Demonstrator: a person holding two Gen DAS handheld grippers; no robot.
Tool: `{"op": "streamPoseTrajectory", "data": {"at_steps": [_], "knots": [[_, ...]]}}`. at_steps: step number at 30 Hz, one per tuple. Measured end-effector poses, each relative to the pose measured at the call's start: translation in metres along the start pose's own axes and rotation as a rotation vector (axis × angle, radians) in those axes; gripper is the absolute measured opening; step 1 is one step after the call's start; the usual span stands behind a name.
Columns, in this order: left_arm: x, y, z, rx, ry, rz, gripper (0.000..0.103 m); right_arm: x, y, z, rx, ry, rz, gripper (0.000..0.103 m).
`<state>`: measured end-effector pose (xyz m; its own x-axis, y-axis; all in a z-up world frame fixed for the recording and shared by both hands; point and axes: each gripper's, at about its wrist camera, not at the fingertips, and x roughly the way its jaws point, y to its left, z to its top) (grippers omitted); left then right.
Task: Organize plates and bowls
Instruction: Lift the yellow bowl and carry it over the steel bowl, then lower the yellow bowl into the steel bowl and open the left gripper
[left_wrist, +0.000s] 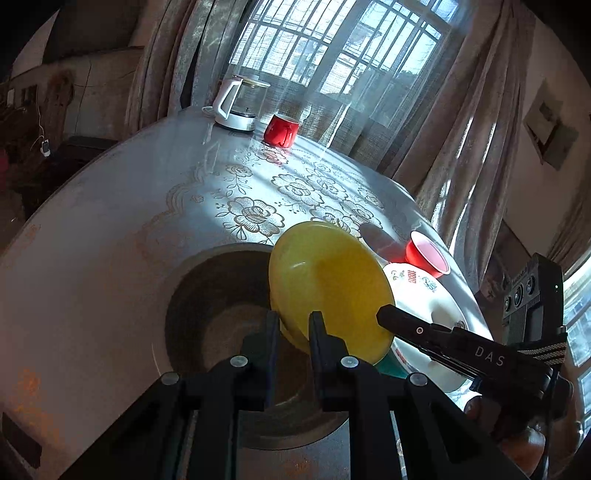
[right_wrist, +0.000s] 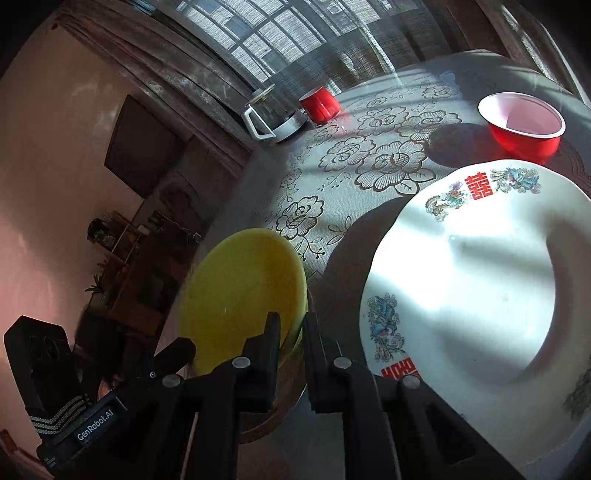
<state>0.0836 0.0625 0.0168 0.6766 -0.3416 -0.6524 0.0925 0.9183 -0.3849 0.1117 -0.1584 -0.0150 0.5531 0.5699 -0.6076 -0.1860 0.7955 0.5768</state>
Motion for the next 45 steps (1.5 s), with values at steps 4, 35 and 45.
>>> {"op": "streamPoseTrajectory", "data": {"at_steps": [4, 35, 45], "knots": [[-0.001, 0.008, -0.005, -0.016, 0.011, 0.003, 0.015, 0.004, 0.004, -0.004, -0.014, 0.015, 0.000, 0.012], [0.001, 0.049, -0.021, -0.104, 0.077, 0.024, 0.015, 0.031, 0.029, -0.020, -0.159, 0.116, -0.062, 0.015], [0.001, 0.049, -0.022, -0.097, 0.076, 0.034, 0.015, 0.037, 0.035, -0.018, -0.200, 0.129, -0.082, 0.018]]}}
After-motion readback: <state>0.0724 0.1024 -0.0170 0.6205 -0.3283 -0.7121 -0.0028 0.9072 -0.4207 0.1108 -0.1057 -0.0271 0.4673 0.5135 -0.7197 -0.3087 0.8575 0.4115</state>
